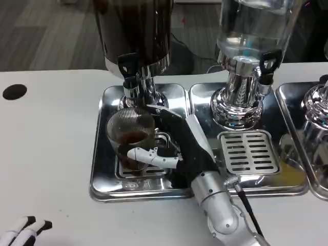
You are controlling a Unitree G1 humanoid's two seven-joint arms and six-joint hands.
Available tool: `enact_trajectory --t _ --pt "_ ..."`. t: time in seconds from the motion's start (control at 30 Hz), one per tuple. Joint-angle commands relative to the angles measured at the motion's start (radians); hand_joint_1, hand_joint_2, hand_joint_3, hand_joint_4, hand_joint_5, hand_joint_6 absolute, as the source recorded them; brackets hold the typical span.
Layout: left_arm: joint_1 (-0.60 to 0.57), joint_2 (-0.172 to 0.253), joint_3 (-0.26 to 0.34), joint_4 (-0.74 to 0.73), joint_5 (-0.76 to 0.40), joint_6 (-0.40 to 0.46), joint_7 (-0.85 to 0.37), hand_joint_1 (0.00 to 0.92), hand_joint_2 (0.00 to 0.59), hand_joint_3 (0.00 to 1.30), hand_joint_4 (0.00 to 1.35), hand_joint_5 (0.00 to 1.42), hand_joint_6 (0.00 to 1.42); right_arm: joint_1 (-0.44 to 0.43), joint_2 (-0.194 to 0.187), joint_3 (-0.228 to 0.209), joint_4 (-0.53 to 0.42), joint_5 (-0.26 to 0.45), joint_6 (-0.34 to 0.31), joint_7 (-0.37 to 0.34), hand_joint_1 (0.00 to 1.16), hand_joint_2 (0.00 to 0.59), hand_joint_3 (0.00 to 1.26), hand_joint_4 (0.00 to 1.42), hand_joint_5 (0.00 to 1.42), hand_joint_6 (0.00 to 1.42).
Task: Grasp the cup under the faucet to collect the drink, then remove the cup.
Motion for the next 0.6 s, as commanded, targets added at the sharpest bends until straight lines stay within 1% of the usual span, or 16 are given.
enact_trajectory --t 0.03,0.17,0.4,0.47,0.6 --pt "0.011 0.005 0.013 -0.013 -0.014 -0.002 -0.015 0.046 0.061 0.25 0.14 0.23 0.53 0.023 0.012 0.009 -0.025 -0.008 -0.016 -0.017 0.77 0.053 0.36 0.37 0.30 0.18" --pt "0.013 0.006 0.017 -0.014 -0.018 -0.004 -0.018 0.047 0.067 0.25 0.14 0.23 0.53 0.030 0.010 0.013 -0.032 -0.012 -0.013 -0.022 0.79 0.065 0.37 0.38 0.30 0.18" --pt "0.018 0.002 0.013 -0.016 -0.014 -0.007 -0.017 0.049 0.071 0.26 0.14 0.23 0.53 0.038 0.003 0.021 -0.043 -0.013 -0.008 -0.019 0.79 0.064 0.37 0.37 0.30 0.16" --pt "0.019 0.001 0.012 -0.017 -0.013 -0.009 -0.016 0.049 0.071 0.26 0.14 0.23 0.53 0.041 0.002 0.023 -0.045 -0.013 -0.007 -0.019 0.81 0.064 0.37 0.37 0.30 0.16" --pt "0.021 0.001 0.013 -0.019 -0.014 -0.010 -0.017 0.050 0.072 0.27 0.15 0.23 0.53 0.047 0.001 0.026 -0.046 -0.016 -0.012 -0.024 0.82 0.067 0.38 0.38 0.32 0.19"
